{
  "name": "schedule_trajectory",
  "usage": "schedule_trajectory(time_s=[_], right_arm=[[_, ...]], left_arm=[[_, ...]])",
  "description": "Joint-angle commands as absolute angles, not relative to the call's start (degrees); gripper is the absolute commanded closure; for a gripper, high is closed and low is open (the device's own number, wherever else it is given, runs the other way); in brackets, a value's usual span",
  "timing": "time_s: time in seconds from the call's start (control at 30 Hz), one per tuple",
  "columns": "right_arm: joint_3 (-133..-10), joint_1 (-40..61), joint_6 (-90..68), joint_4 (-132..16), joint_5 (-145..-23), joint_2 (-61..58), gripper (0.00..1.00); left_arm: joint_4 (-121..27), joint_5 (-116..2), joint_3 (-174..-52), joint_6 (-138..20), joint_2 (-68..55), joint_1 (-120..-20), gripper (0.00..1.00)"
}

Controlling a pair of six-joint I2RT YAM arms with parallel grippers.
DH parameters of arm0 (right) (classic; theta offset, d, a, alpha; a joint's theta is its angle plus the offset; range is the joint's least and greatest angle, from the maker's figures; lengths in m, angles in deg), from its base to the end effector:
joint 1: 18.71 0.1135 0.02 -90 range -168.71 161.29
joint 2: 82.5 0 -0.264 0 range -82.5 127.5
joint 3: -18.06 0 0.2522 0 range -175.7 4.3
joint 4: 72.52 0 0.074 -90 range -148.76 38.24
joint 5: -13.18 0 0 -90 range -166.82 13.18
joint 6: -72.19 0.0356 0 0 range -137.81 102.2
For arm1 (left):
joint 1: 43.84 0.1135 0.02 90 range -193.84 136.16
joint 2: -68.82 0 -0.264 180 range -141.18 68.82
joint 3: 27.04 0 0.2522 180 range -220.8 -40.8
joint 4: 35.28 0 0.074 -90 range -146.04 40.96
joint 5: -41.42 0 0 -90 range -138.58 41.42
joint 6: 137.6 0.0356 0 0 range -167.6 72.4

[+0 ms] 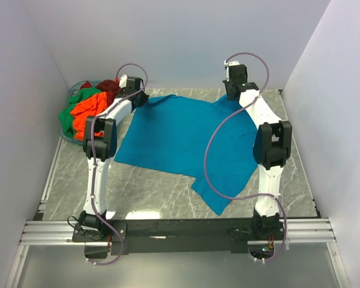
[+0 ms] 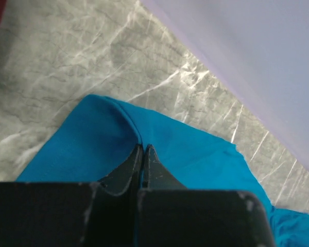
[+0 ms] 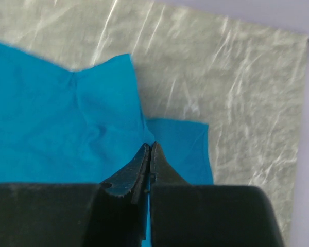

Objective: Fold and stack the t-shirts
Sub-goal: Flatten the tshirt out, then fold the tshirt

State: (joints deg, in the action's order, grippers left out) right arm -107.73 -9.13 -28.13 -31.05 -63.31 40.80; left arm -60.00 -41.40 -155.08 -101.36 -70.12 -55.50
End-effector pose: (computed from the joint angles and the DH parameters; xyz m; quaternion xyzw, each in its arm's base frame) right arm 0.4957 0.0752 0.2768 -0.1050 0.8915 -0.1089 0.4270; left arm 0.5450 -0.1079 0.1755 -0.3456 0.8182 -0.1996 0.4138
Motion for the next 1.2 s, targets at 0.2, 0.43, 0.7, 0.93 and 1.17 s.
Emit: schedule_trajectory(time_s=[0.2, 0.43, 0.7, 0.93, 1.17], right_arm=[[-90.99, -8.78, -26.95, -32.82, -66.01, 24.56, 1.0], [-80.87, -8.25, -26.42, -32.48, -65.76, 15.77, 1.0], [-73.13, -5.88, -26.95, -31.77, -62.85, 10.14, 1.0], [-69.0, -4.04, -25.72, -30.46, -58.81, 7.41, 0.99], [-63.82, -0.61, -23.7, -29.67, -57.49, 5.56, 0.9]], left_arm=[[-55.63, -45.06, -144.36, -100.42, -59.43, -54.3, 1.0], [-56.42, -43.4, -138.19, -100.07, -53.09, -53.42, 1.0], [-60.81, -42.43, -138.88, -100.68, -51.94, -51.22, 1.0], [-61.87, -43.21, -136.95, -100.86, -50.8, -49.37, 1.0], [-63.8, -44.54, -137.48, -99.72, -51.68, -49.37, 0.99]])
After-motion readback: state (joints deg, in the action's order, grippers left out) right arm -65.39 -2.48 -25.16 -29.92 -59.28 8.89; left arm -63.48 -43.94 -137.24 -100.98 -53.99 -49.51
